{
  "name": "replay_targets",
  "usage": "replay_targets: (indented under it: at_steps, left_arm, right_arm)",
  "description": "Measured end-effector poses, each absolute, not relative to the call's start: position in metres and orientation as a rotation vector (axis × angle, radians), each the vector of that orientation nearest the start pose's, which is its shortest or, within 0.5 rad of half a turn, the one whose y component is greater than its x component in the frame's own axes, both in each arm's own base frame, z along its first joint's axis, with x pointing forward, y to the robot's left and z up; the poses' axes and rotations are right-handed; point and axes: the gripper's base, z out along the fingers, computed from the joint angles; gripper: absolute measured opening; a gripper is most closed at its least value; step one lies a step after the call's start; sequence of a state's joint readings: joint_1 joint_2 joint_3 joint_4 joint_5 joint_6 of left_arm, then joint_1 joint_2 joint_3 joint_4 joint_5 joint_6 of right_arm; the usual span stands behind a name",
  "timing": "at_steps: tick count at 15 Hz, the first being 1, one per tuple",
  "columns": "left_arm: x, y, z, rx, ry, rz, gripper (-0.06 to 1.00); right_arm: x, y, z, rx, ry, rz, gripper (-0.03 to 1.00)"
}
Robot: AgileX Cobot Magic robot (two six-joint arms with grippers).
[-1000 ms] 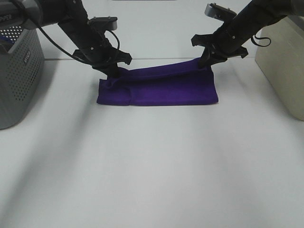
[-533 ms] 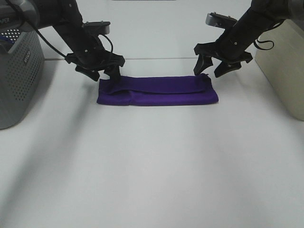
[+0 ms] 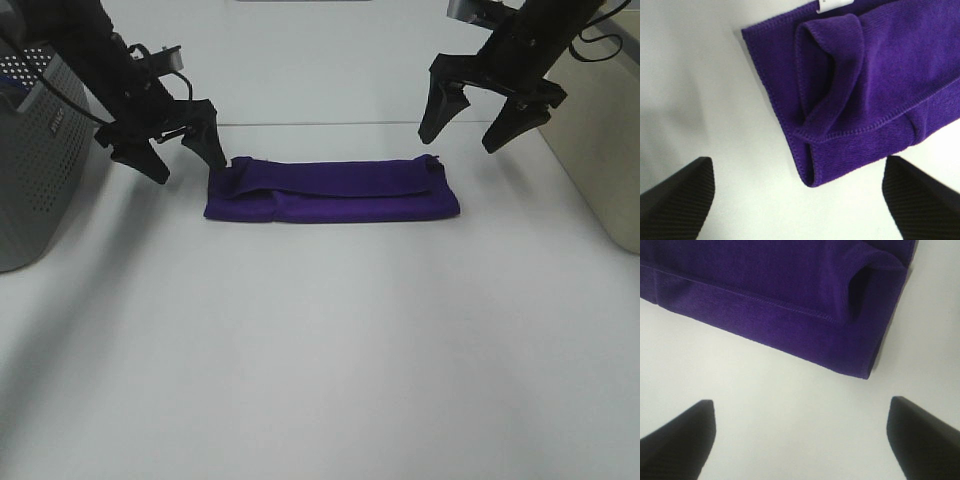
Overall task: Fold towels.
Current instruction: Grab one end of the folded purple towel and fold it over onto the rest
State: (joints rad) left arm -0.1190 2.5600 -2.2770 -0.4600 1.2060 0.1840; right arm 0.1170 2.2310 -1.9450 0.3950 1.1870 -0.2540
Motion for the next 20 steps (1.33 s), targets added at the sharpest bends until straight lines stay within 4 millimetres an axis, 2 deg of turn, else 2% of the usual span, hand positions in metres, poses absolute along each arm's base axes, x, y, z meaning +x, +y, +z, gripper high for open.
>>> replay_targets:
  at_steps: [3,7,10,13,14,15,16,17,19,20]
  left_arm:
    - [0.518,-0.089,0.117,0.209,2.911,-0.683,0.83]
    - [0.520,-0.096,0.105,0.196,2.896,-0.803,0.82]
    - [0.520,-0.114,0.097,0.165,2.866,-0.951,0.77]
    - [0.516,-0.150,0.091,0.216,2.858,-0.973,0.68]
    - [0.515,-0.161,0.088,0.212,2.869,-0.934,0.60]
    - [0.515,-0.163,0.084,0.234,2.878,-0.863,0.25]
    - [0.515,-0.162,0.084,0.242,2.882,-0.843,0.09]
    - [0.515,-0.161,0.083,0.251,2.882,-0.834,0.03]
    - [0.513,-0.160,0.086,0.288,2.899,-0.790,0.03]
    - [0.512,-0.156,0.091,0.342,2.919,-0.708,0.03]
  right_arm:
    - [0.462,0.087,0.215,-0.367,2.877,0.541,0.90]
    - [0.461,0.087,0.215,-0.365,2.883,0.544,0.90]
    - [0.461,0.087,0.215,-0.331,2.891,0.548,0.90]
    - [0.461,0.087,0.215,-0.283,2.901,0.556,0.90]
    - [0.461,0.088,0.216,-0.235,2.906,0.575,0.90]
    - [0.460,0.089,0.221,-0.206,2.900,0.591,0.90]
    - [0.459,0.089,0.227,-0.206,2.887,0.592,0.90]
    - [0.457,0.089,0.237,-0.211,2.865,0.592,0.90]
    - [0.451,0.088,0.258,-0.219,2.821,0.587,0.90]
    - [0.448,0.087,0.269,-0.225,2.798,0.581,0.90]
